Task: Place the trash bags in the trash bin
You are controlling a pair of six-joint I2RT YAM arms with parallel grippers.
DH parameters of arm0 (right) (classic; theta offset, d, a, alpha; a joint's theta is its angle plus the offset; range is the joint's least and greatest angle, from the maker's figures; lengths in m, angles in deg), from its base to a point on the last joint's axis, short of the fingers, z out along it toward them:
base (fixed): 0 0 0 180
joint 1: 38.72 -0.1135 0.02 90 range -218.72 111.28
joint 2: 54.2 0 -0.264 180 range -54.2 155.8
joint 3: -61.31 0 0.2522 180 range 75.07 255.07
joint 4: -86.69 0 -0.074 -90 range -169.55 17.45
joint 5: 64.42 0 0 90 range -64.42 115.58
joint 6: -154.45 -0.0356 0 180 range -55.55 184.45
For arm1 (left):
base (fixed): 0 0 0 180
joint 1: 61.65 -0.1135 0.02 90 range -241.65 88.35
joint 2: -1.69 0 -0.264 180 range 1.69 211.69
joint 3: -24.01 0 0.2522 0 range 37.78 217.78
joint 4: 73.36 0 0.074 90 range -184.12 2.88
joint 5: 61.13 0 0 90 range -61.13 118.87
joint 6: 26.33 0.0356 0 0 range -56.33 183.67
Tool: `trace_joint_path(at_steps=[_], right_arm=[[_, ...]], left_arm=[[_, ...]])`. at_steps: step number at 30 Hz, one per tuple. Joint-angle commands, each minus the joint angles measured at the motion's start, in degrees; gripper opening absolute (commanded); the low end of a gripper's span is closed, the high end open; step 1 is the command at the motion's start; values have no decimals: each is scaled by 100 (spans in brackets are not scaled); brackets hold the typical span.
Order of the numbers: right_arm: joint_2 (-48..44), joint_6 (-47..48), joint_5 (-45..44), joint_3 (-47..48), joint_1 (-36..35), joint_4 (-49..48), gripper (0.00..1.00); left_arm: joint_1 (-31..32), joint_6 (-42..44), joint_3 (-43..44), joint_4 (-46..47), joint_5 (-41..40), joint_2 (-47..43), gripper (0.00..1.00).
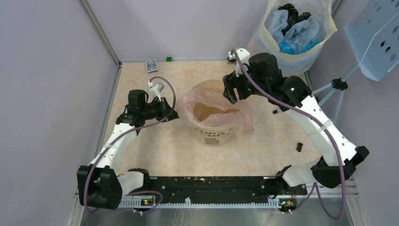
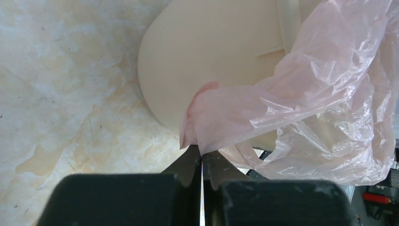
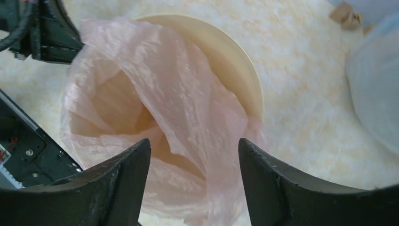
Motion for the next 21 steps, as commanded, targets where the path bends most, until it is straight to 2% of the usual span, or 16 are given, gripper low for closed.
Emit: trace_joint_path(at_steps=[1,5,16,17,18,21], right_arm=[[529,923,730,71,-460,-952,64],[887,1419,195,-149,-848,-1276,61],[1020,1768,-6,-728,-925,-1564,63],[1029,1764,-178,-722,-927,-1552,60],[1038,1756,-354,-712,-927,-1548,49],[891,1684,-796,-767,-922,-1760,11]], left_arm=[[-2,66,157,53,-157,-200,0],[-2,126,158,5,-263,-196,0],[-2,129,376,-14,-574,-44,0],[-2,129,390,-5,-589,-31,0],[-2,129,400,-4,-602,-25,0],[-2,146,407,-14,-687,-6,0]])
